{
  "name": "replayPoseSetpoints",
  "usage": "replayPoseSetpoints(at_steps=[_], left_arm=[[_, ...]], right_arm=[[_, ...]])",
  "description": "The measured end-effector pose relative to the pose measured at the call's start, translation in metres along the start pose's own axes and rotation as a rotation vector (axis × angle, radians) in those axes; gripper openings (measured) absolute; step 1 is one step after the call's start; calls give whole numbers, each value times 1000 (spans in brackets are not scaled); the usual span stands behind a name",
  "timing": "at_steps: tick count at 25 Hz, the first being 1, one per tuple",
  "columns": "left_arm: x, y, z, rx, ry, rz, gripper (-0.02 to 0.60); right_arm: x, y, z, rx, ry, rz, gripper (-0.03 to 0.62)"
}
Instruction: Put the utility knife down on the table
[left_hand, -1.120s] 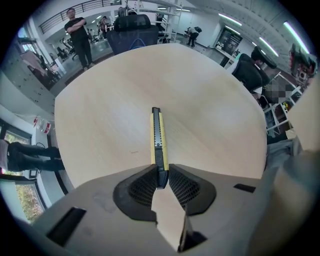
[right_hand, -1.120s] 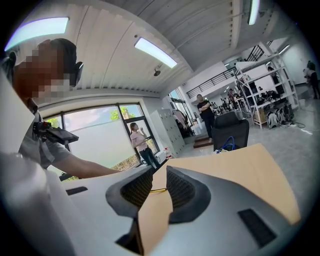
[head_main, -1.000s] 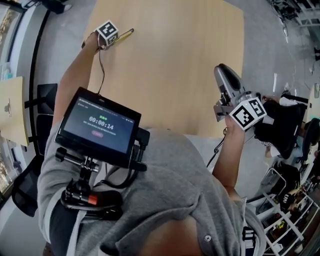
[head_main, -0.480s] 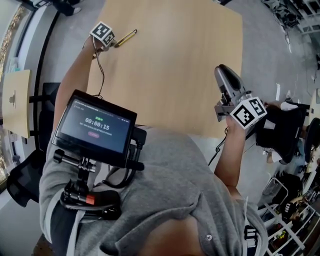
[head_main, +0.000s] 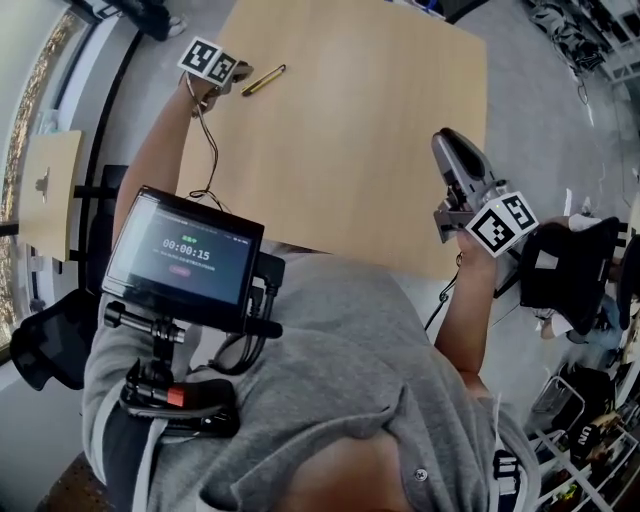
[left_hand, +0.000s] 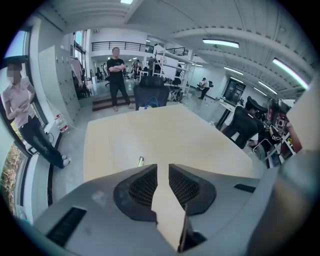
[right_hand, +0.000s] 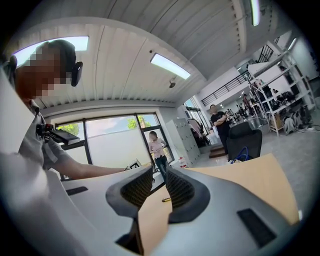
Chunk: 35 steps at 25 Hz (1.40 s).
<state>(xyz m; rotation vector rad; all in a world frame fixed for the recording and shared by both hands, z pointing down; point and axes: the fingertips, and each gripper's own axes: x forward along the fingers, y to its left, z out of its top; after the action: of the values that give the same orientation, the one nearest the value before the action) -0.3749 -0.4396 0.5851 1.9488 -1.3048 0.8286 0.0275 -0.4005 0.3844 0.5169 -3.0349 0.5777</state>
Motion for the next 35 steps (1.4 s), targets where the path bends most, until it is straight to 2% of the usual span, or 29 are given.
replayPoseSetpoints(at_steps=[3, 8, 18, 22, 26, 32, 35], left_arm=[[-25, -27, 21, 27, -79, 3, 72], [-82, -99, 49, 41, -256, -12, 72], [-155, -159, 82, 48, -535, -20, 72], [-212, -196, 75, 69, -668, 32, 71], [-279, -224, 56, 91, -795, 93, 72], [-344, -243, 13, 133, -909, 188, 71], [-366, -246, -23, 117, -951, 235, 66]], right_arm=[[-14, 11, 5, -9, -22, 22, 80], [-59, 39, 12, -33, -63, 59, 78], [-53, 42, 19, -37, -85, 126, 78], [-65, 59, 23, -43, -111, 153, 77], [-72, 98, 29, -70, -138, 178, 75], [-66, 138, 34, -110, -160, 186, 75], [-62, 161, 27, -130, -165, 181, 75]])
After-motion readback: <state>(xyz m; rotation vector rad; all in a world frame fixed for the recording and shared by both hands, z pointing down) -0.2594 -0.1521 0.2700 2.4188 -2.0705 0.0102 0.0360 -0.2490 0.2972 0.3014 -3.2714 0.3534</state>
